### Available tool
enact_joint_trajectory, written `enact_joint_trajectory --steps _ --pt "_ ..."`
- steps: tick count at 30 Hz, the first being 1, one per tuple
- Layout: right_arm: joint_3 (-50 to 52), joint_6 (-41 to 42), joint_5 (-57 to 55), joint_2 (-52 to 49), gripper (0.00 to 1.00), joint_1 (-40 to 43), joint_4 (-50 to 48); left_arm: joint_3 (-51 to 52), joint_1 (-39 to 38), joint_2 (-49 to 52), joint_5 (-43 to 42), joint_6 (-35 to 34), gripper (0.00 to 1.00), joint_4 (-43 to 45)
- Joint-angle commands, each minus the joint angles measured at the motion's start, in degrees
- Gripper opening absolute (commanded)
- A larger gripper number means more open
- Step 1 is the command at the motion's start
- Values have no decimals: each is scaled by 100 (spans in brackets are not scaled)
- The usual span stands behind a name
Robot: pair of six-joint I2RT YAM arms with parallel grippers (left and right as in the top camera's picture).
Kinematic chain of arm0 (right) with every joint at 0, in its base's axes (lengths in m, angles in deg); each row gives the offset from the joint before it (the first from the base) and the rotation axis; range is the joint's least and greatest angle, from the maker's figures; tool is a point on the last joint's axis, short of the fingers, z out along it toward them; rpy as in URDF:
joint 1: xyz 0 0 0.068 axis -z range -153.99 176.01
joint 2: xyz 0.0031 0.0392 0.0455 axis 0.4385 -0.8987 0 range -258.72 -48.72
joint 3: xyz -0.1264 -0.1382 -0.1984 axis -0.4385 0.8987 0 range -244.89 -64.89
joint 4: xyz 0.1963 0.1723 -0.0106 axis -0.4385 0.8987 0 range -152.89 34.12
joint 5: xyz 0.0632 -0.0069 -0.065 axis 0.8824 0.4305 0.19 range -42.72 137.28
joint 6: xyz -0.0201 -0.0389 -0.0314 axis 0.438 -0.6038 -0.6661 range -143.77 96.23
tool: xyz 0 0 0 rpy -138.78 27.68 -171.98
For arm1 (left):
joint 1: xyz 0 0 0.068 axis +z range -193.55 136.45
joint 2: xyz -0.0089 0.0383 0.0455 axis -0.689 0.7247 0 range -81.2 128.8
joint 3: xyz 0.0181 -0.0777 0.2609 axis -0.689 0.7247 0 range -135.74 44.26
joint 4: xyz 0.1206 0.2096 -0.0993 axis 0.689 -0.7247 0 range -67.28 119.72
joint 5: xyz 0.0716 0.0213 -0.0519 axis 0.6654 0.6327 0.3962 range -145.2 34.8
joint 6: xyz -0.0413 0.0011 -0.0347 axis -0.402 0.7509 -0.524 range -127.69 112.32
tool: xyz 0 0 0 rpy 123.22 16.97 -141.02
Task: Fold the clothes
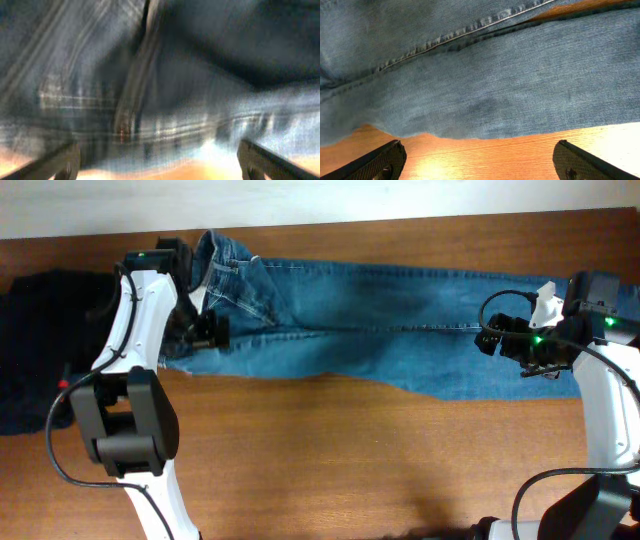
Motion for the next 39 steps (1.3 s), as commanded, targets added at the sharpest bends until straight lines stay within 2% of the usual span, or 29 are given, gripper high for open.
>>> enact_joint_trajectory --steps 1,5,10,17,26,27,28,30,39 --pt "-42 -37 70 33 99 -46 24 -57 -74 -295 15 -741 99 -566" --pt "-42 -39 70 33 99 -46 96 -57 -251 -295 350 -743 99 -1128" --pt "-42 -39 68 33 99 -46 140 -57 -516 -369 417 -743 99 -1211" --pt "-42 -39 70 33 99 -42 142 -157 -887 -1338 476 -813 99 11" --pt "-42 -57 -81 33 99 -42 201 -151 -1141 -1554 492 -743 99 859" --pt "-42 -55 -83 33 99 -42 201 -146 -1141 -1539 494 -741 93 916" --pt "-42 -55 -81 33 99 -42 203 -136 -1141 -1510 494 -741 82 975" --pt "-42 -55 -81 33 99 -42 210 -96 -1141 -1436 494 -741 70 1078" --pt "-42 -57 -81 33 99 -42 289 59 -1141 -483 492 -743 69 1628"
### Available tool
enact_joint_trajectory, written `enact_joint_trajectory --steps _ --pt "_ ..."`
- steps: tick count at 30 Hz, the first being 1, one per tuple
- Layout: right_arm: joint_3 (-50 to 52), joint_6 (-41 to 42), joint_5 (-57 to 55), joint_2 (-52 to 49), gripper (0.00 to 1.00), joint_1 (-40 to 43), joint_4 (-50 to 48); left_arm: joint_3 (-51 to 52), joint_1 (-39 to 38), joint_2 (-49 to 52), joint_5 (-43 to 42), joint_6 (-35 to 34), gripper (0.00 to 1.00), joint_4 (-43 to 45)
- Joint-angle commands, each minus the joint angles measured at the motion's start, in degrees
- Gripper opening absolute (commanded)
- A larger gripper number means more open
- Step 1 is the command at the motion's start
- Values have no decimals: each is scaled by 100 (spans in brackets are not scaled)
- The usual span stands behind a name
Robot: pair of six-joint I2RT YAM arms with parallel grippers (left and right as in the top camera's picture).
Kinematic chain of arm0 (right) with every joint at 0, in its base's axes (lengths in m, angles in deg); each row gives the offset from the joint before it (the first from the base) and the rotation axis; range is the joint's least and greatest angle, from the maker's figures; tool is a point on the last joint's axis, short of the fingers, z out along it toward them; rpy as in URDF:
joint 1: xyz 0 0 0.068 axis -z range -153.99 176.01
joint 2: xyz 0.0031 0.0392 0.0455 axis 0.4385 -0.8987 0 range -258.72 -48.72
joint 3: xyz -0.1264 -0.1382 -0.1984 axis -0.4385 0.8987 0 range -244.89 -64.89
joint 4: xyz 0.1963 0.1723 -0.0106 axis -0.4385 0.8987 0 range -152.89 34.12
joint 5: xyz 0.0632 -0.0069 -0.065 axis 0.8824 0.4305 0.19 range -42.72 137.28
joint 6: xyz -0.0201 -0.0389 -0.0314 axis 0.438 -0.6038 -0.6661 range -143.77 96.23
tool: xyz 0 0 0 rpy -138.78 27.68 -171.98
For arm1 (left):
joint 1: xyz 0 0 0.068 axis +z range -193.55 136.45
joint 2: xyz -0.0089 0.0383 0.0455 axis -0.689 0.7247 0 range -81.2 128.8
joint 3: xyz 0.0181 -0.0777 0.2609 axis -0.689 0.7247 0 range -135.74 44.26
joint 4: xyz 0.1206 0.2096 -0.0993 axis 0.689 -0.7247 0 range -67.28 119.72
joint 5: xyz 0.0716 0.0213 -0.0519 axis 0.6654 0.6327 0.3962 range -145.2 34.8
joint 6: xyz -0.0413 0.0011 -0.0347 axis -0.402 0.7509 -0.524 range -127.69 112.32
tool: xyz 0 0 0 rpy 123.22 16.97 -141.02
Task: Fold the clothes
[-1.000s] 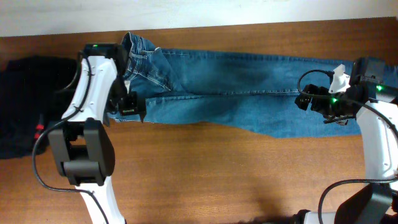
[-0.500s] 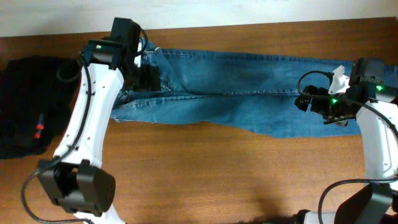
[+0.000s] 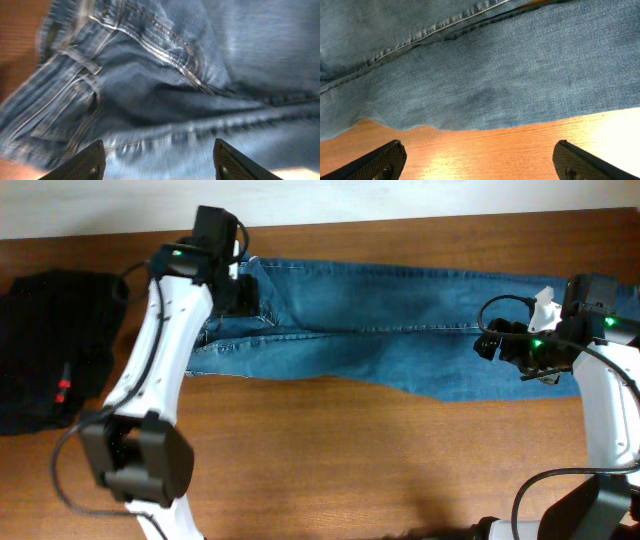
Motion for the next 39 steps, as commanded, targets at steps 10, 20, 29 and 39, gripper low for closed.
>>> enact_joint_trajectory --steps 10,20,29,39 --pt "-42 -55 -94 33 99 -42 151 122 9 1270 46 -11 43 293" --pt "-42 -57 -129 33 99 -31 192 122 -4 1488 -44 -17 12 -1001" --pt "-42 -55 -245 33 99 -31 195 254 -92 1493 -581 -15 7 -2157" --pt "-42 -55 -393 33 99 -31 216 1451 -374 1493 -610 -13 1 -1722"
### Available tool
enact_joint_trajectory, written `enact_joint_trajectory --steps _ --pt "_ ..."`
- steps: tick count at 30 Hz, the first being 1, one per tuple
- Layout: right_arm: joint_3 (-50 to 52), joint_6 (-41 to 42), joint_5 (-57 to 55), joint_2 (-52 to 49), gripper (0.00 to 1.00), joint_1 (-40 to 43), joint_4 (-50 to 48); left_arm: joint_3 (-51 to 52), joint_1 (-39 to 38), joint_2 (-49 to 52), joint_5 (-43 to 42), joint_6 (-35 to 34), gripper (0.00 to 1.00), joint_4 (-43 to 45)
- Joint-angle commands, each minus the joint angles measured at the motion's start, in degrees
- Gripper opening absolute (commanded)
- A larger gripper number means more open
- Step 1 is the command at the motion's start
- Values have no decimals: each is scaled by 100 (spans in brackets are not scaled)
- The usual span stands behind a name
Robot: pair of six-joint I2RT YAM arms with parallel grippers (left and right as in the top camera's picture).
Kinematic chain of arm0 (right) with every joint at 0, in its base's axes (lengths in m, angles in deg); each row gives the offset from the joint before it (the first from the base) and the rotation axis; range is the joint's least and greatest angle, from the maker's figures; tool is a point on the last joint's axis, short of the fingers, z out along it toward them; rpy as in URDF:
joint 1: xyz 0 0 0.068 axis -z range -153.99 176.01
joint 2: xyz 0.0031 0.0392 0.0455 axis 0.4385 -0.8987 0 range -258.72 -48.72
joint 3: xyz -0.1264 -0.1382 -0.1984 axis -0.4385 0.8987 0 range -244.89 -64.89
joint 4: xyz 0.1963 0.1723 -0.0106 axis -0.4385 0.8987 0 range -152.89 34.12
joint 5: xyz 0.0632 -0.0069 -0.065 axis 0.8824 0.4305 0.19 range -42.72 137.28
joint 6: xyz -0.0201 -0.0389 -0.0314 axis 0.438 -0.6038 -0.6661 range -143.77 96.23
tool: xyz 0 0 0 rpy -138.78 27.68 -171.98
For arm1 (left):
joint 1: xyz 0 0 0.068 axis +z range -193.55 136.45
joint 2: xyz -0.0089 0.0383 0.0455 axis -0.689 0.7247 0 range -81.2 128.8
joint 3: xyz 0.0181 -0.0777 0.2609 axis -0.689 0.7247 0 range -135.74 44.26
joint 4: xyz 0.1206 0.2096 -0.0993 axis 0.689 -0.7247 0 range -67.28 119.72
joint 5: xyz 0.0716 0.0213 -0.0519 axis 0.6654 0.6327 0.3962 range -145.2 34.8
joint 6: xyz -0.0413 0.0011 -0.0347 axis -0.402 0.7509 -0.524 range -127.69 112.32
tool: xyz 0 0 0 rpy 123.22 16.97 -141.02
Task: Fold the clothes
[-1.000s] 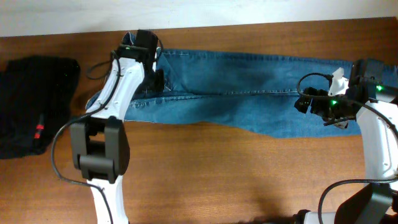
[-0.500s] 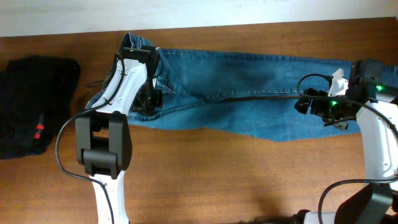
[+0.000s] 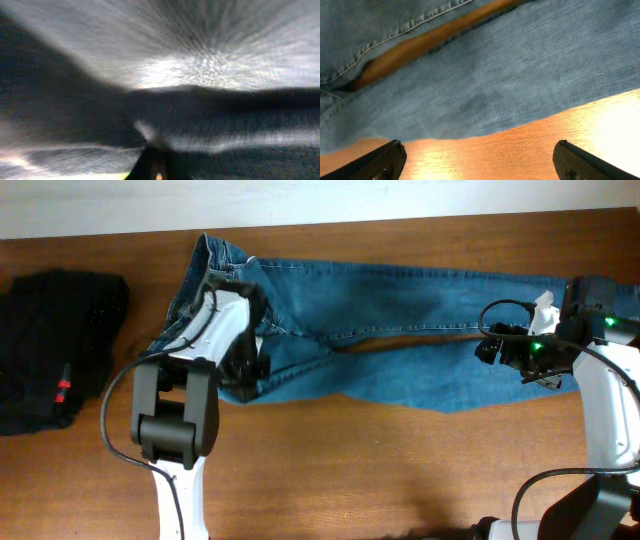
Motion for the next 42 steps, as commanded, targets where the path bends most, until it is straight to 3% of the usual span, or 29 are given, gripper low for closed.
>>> enact_joint_trajectory --steps 1,11,19,24,26,28,34,42 --pt "-42 -55 -157 33 99 -31 2 326 -98 61 -109 -13 1 2" --pt "-42 -55 -162 33 99 -31 0 66 -133 -459 -114 -13 1 -529" --pt "-42 35 -173 33 99 -31 -26 66 -133 -1648 -111 -15 2 140" --pt "-44 490 -245 33 99 -68 -13 68 -133 -1814 -111 -15 23 660" --pt "-42 426 -245 33 99 -151 -2 68 -133 -1777 -111 -15 52 778" --pt "-44 203 -247 33 100 -289 -4 68 -133 -1735 -109 -13 66 892" --pt "-44 -496 -264 -35 100 -737 -184 72 -116 -1591 57 -249 67 1132" --pt "-44 -2256 398 -273 99 -1180 -369 72 247 -1259 190 -973 66 1469"
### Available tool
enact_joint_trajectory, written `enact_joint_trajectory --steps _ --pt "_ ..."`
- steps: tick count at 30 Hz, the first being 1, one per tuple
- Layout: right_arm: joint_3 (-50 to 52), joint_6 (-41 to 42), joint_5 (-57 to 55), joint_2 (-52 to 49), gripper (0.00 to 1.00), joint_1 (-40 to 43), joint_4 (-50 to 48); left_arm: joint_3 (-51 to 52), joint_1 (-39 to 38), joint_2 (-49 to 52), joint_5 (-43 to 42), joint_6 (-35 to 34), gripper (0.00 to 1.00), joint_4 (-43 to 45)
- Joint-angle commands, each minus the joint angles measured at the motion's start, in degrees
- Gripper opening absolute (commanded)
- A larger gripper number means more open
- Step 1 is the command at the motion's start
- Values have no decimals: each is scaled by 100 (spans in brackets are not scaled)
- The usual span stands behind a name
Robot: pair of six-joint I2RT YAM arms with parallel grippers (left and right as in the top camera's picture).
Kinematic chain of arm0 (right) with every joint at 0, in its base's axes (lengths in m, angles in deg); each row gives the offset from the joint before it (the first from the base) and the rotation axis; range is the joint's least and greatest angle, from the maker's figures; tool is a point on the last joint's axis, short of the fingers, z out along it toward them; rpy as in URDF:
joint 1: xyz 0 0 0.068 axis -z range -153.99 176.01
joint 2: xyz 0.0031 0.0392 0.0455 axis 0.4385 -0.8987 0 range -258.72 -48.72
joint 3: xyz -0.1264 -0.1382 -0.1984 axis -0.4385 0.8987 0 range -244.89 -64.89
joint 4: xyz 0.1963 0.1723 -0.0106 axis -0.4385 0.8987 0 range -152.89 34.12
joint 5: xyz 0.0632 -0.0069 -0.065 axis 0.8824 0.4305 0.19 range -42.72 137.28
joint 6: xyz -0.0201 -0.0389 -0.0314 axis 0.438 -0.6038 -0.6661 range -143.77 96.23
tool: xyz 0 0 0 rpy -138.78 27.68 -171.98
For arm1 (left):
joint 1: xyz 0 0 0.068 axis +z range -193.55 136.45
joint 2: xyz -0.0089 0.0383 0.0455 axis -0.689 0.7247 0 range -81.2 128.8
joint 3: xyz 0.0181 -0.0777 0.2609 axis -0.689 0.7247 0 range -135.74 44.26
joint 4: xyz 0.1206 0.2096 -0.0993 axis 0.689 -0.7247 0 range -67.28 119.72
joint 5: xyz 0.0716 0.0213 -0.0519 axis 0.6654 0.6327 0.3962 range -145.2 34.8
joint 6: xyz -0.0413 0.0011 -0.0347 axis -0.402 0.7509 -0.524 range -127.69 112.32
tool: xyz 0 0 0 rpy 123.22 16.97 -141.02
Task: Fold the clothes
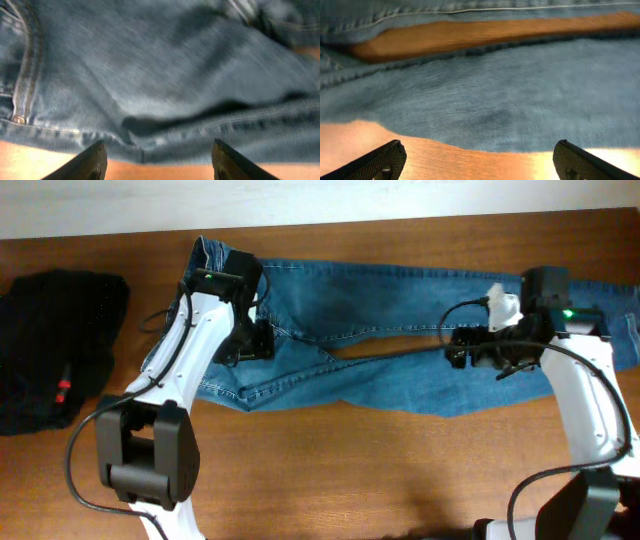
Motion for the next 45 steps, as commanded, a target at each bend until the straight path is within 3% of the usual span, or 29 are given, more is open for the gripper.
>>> enact_joint_trajectory --steps 1,4,8,11,17,19,20,22,25,28,33,38,45 --pt "-42 -1084 575 -87 99 -181 -59 -11 229 236 66 -391 66 136" --pt "-44 -1080 654 -68 99 -199 -308 -11 365 391 -9 -393 72 282" --pt "-44 -1292 619 -70 99 -195 -476 -11 476 535 -4 -385 93 345" --pt "-44 -1266 420 -79 99 -195 -754 -11 483 608 -4 -385 99 341" --pt "-44 658 -1366 -81 99 -195 -1193 -11 483 662 -7 -385 99 343" --pt "-44 1532 -1941 -81 85 -195 -1198 -11 483 662 -7 -385 99 343" --pt "-44 1845 -2210 -83 73 -195 -1185 -11 483 662 -7 -385 99 343" --pt "-44 2459 -2710 -116 67 -195 -1145 -11 483 662 -7 -385 99 343" --pt "-42 2916 -2774 -260 86 -201 -1207 -11 483 662 -7 -385 99 343" --pt "-42 3062 -2264 -363 96 -201 -1207 -11 483 662 -7 -385 99 343" --pt "-42 3241 -1213 -590 99 -195 -1462 -11 483 662 -7 -385 99 343" --pt "-42 5224 -1325 -1021 99 -63 -1117 -11 483 662 -7 -385 99 343" --pt "-46 5969 -1193 -1996 97 -42 -1379 -11 483 662 -7 -385 99 343"
